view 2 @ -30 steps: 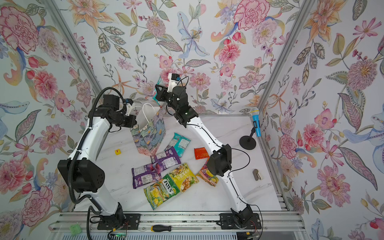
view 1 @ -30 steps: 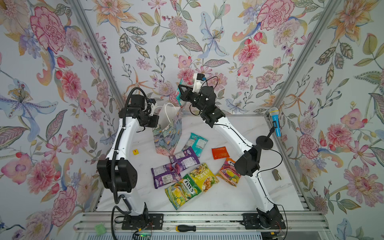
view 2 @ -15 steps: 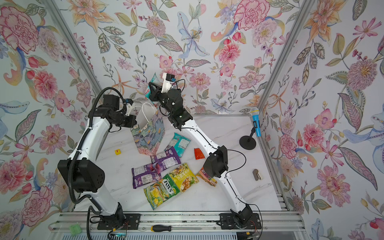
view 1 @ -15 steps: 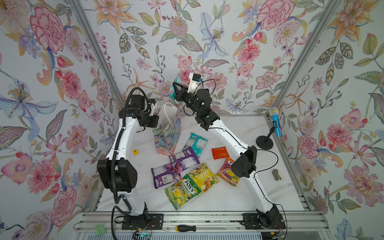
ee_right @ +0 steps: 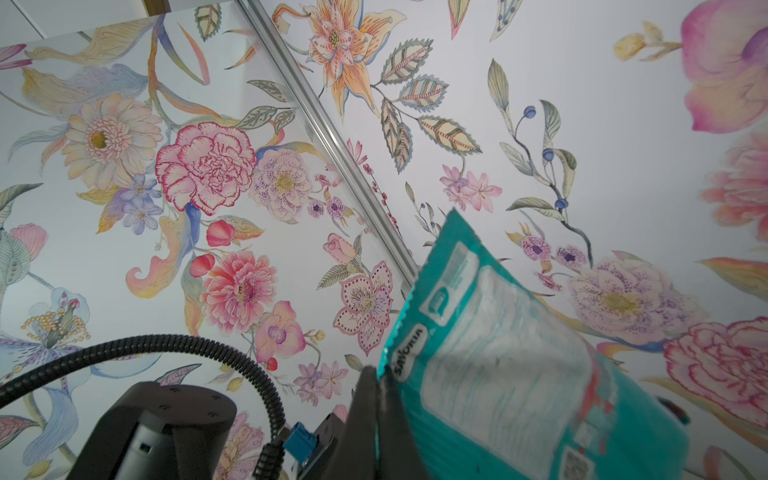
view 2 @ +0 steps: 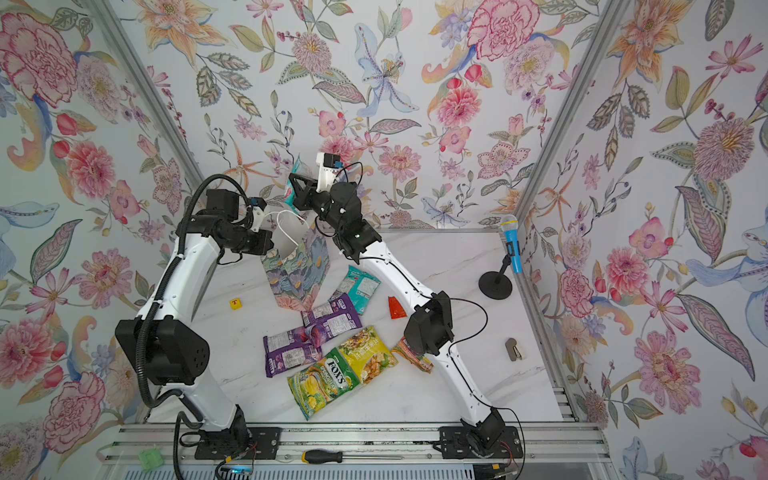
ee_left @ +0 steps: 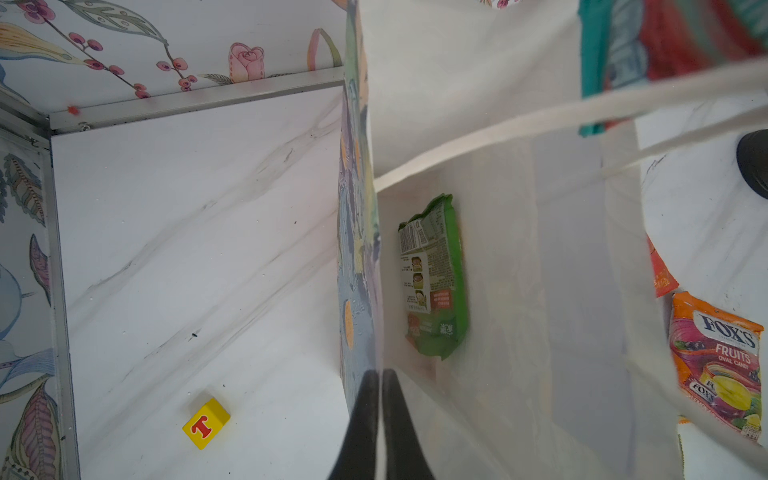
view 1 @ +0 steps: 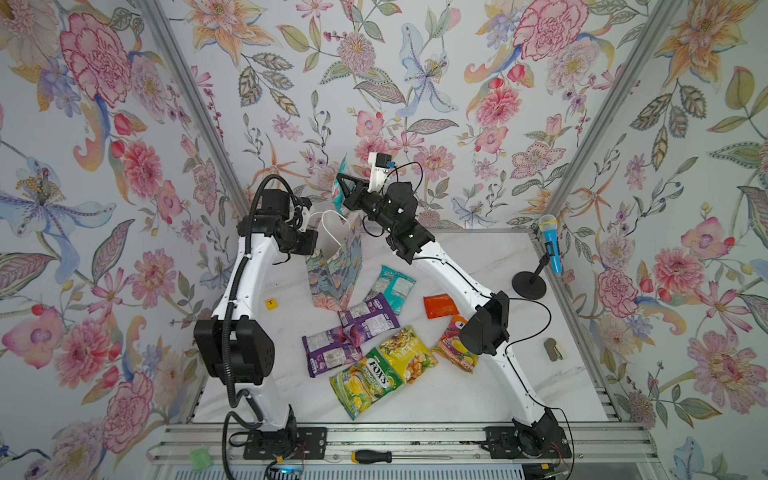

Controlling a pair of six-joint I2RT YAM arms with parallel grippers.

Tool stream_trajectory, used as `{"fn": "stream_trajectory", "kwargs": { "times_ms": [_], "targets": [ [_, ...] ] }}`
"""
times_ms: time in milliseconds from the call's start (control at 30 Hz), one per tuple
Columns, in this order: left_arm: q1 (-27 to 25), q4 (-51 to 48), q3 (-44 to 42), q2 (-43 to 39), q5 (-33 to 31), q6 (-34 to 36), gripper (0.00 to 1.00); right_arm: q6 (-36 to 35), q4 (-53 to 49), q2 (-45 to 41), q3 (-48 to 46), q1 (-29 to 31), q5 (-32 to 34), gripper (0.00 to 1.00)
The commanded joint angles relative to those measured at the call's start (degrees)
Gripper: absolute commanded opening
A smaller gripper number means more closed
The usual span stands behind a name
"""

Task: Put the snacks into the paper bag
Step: 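Carry the teal packet over the bag opening with the right gripper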

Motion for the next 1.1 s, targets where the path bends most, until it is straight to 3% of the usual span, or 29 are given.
{"fn": "stream_trajectory", "kwargs": {
  "times_ms": [0, 567, 1067],
  "targets": [
    [0.3, -0.7, -0.6, -0.9, 1.3, -0.1, 0.0, 1.1, 0.5, -2.6, 0.6, 1.1, -3.8, 0.0],
    [0.3, -0.8, -0.9, -1.2, 0.3, 0.1, 0.0, -1.5, 1.0, -14.2, -15.8, 3.9, -3.9, 0.0],
    [0.3, -0.8, -1.1, -1.3, 0.2, 0.2, 0.0, 1.7, -2.8, -15.8, -15.8, 3.9, -4.9, 0.0]
  ]
}}
